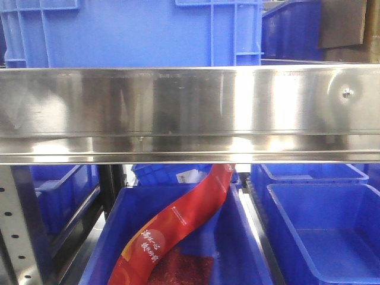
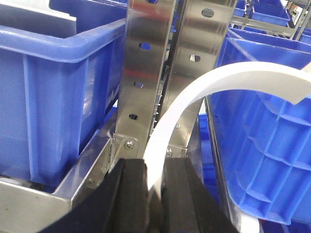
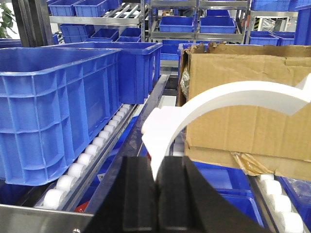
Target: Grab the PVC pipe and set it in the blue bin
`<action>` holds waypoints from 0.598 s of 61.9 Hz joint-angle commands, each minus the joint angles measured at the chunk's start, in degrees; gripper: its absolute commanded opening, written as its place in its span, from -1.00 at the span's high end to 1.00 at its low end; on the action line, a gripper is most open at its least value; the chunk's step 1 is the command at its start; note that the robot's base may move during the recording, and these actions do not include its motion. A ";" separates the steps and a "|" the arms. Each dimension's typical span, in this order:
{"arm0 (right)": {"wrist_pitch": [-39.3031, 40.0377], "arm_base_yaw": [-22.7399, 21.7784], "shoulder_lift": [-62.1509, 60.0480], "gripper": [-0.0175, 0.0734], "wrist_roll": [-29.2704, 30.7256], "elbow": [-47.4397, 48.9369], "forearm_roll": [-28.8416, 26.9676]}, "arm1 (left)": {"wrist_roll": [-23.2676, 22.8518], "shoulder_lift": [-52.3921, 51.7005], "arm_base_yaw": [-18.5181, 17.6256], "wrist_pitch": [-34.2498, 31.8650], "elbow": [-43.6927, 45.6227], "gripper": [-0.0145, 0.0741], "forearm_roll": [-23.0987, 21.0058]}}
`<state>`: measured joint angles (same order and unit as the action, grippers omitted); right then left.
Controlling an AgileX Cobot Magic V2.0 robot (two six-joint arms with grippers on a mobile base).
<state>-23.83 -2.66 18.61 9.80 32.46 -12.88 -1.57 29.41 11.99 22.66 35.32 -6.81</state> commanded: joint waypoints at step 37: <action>2.39 -0.22 -0.11 0.97 0.08 -0.07 0.50 | -0.29 -0.39 0.14 -5.67 0.12 0.92 -0.37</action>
<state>-23.22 -2.66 18.61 9.80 32.46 -12.88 -1.57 29.41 11.99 18.94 35.32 -6.81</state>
